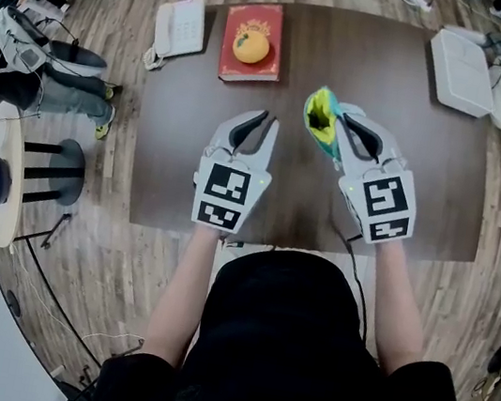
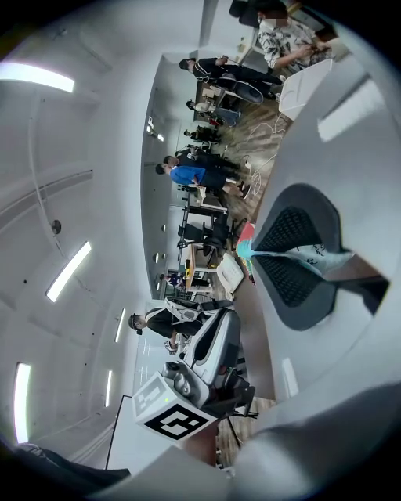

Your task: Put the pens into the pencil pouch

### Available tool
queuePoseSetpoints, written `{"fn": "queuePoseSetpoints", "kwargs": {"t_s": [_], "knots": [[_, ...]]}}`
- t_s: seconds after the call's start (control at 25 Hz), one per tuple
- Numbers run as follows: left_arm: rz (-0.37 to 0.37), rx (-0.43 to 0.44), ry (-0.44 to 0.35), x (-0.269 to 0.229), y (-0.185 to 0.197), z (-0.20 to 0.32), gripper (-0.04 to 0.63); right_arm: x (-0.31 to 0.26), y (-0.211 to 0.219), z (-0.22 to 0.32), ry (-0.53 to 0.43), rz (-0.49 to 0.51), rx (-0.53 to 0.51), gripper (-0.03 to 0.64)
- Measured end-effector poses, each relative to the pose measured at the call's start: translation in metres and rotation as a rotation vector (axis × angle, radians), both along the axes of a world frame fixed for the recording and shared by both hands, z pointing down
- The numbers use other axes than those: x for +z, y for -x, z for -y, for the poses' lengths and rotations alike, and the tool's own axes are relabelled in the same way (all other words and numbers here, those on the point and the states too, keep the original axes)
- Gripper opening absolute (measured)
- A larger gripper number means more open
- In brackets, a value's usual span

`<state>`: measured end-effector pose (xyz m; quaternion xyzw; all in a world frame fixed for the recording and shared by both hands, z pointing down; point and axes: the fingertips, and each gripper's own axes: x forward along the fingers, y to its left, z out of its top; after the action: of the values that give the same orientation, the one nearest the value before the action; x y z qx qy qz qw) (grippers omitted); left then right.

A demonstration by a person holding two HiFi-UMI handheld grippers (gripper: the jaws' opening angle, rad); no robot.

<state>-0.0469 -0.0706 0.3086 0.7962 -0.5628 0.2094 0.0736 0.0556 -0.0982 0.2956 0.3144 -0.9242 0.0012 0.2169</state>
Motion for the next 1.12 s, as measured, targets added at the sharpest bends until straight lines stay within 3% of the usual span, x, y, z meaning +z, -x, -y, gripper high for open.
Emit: {"fn": "queuePoseSetpoints", "kwargs": {"t_s": [0.52, 1.12], "knots": [[0.004, -0.006, -0.021, -0.0100, 0.0023, 0.0004, -0.003, -0.0117, 0.0046, -0.0042, -0.017, -0.006, -0.014, 0.025], [-0.008, -0.012, -0.013, -0.0082, 0.0029, -0.0032, -0.003, -0.0118, 0.0056, -0.0050, -0.017, -0.014, -0.023, 0.025]]}}
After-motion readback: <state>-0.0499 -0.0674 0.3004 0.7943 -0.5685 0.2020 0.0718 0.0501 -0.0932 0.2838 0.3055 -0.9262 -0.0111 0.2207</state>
